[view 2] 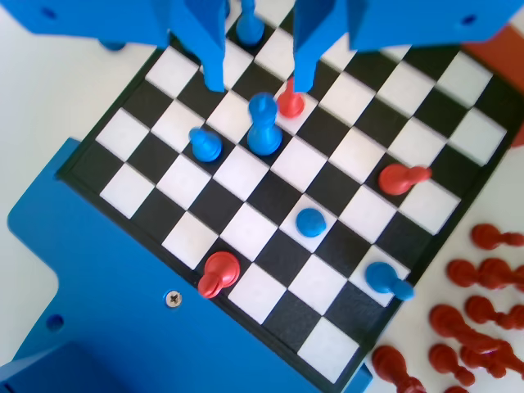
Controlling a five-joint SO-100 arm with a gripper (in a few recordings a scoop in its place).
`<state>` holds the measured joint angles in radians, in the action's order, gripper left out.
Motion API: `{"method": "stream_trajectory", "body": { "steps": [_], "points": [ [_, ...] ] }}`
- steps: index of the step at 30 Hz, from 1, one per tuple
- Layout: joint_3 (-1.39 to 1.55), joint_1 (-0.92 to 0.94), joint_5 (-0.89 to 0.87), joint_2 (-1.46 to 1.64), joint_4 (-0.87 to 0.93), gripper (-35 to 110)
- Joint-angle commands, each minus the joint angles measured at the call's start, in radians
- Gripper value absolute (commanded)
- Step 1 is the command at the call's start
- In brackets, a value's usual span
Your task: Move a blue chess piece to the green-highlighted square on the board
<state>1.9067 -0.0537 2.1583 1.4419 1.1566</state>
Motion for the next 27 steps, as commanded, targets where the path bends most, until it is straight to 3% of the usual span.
{"method": "stream_trajectory", "body": {
  "steps": [1, 27],
  "points": [
    [0.0, 0.003, 0.012, 0.018, -0.003, 14],
    [0.008, 0.018, 0.023, -0.049, -0.067, 14]
  ]
}}
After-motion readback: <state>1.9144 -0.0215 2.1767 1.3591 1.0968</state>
